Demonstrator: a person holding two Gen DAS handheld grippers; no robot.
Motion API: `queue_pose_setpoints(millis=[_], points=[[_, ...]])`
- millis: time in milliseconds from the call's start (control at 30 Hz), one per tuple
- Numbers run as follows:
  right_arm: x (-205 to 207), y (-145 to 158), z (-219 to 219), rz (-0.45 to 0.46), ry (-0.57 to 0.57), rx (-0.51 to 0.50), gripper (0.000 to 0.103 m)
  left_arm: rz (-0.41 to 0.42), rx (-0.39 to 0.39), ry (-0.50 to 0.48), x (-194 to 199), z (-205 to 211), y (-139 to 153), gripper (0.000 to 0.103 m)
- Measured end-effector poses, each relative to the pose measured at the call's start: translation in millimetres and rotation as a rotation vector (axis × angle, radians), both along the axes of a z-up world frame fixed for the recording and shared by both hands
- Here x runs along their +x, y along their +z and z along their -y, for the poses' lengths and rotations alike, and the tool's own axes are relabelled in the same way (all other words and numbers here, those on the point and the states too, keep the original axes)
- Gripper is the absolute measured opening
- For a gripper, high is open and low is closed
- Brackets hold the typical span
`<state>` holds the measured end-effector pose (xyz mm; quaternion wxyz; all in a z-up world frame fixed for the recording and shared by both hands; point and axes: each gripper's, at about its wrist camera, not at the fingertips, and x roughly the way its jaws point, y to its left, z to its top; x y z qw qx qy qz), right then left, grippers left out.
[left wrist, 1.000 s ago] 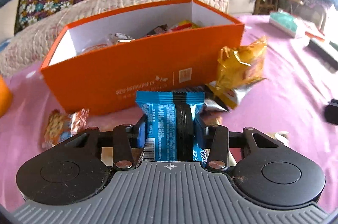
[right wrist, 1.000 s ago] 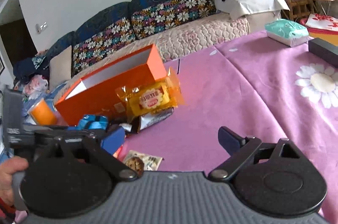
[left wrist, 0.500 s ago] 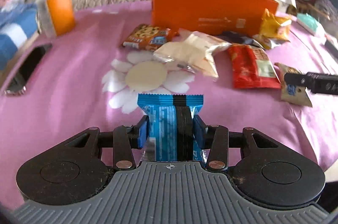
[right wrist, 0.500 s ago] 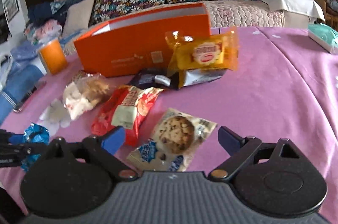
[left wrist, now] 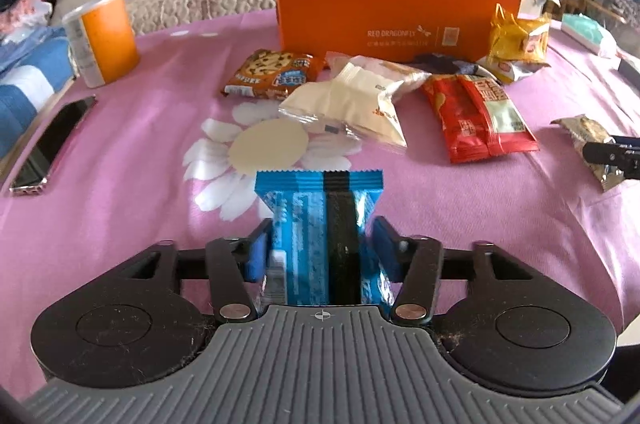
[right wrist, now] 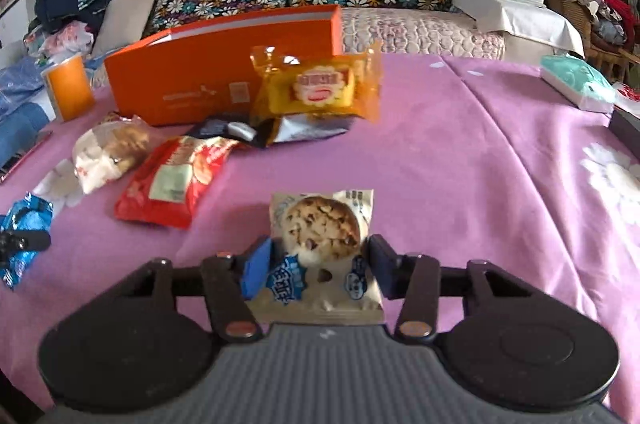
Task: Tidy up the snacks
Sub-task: 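Lift both packs and carry them over the orange box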
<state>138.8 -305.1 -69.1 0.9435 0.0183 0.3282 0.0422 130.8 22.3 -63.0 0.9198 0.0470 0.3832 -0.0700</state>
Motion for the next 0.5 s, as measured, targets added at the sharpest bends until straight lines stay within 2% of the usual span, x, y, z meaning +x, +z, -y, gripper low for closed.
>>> queue_pose_setpoints(millis=[33,67,100,167,200,267,367,400,433,467,500], points=[[0.2,0.5,0.8,-0.004,0.001,0.011,0.055,0.004,0.006,0.002,-1.4,0.6,1.6,0.059],[0.2,1.4,1.8,-0.008,0.000,0.031,0.068,0.016,0.013,0.003,-3.7,1.7,4.5,0.064],[0.2,3.5,1.5,-0.002,-0.004,0.049,0.072,0.034,0.021,0.003,-6.1,2.7,8.0,0.071],[-0.1,8.6,-5.3,0.023,0.007,0.031,0.076,0.069,0.045,-0.008,-10.5,6.3,14.8,0.074],[0.1,9.5,-10.2,0.034,0.011,0.004,0.084,0.077,0.062,-0.014,-10.6,8.3,16.2,0.074],[1.5,4.9,-16.5,0.020,0.019,-0.033,0.085,0.071,0.095,-0.016,-7.6,11.0,13.2,0.073],[2.6,-3.9,-17.1,-0.011,0.034,-0.036,0.080,0.018,0.099,-0.012,2.2,9.8,-0.1,0.054],[1.8,-4.3,-18.5,-0.003,0.036,-0.058,0.076,0.024,0.067,-0.003,2.6,5.7,-1.9,0.048],[1.9,-4.4,-18.6,0.001,0.039,-0.059,0.073,0.014,0.036,0.003,3.7,1.4,-2.4,0.031],[2.1,-3.8,-18.4,0.005,0.037,-0.061,0.062,-0.012,-0.024,0.006,6.3,-4.8,-0.7,0.028],[2.1,-2.8,-17.4,0.008,0.038,-0.057,0.052,-0.029,-0.053,0.023,7.9,-8.1,0.3,0.026]])
